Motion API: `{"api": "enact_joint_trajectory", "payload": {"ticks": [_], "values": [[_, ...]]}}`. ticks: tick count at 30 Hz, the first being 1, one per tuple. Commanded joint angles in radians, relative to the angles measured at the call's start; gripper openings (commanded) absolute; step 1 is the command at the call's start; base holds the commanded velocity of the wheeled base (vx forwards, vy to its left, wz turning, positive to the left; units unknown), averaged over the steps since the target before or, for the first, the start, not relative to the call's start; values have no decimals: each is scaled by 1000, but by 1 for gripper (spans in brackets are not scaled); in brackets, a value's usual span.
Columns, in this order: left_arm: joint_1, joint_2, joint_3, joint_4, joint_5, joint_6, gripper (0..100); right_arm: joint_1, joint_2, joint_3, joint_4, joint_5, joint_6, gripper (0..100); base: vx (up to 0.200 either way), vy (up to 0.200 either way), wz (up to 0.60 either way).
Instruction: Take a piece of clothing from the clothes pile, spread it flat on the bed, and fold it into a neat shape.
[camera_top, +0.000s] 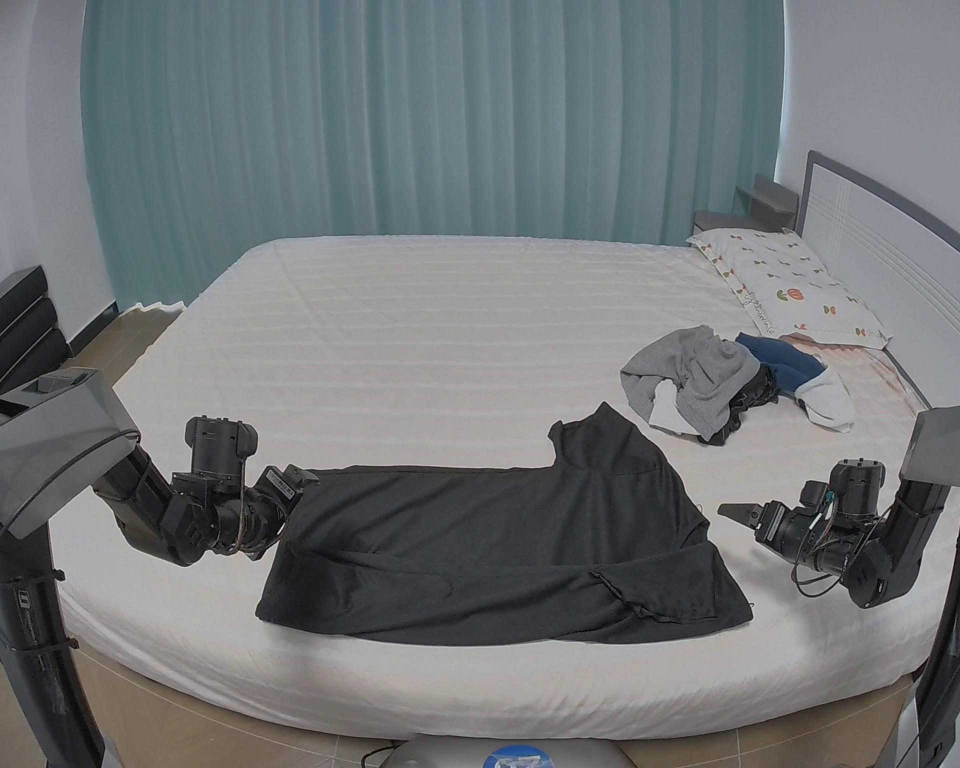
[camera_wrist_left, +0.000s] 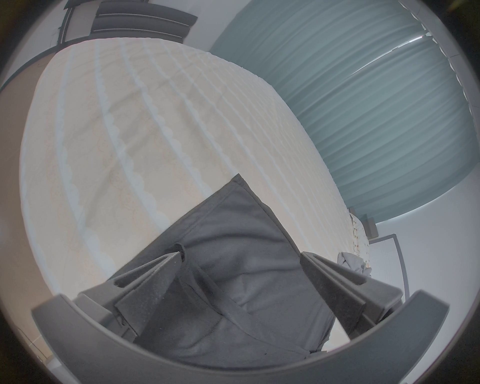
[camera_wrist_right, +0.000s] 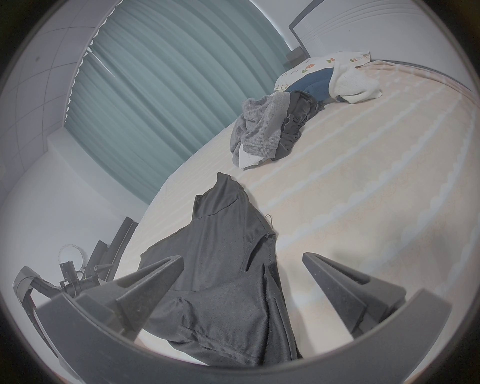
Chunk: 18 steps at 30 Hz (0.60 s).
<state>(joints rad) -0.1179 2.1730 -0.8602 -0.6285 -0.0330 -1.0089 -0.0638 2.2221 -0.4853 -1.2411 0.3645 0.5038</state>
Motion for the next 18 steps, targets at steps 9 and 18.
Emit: {"api": "enact_joint_trajectory", "payload": {"ticks": [9,18], "values": [[15,5,-34,0,-2,0,100,15,-1,5,-1,-4,1,100,111,0,0],[44,108,-146,-2,-1,98,100,24,1,7,0,-6,-1,100,0,0,0]]}}
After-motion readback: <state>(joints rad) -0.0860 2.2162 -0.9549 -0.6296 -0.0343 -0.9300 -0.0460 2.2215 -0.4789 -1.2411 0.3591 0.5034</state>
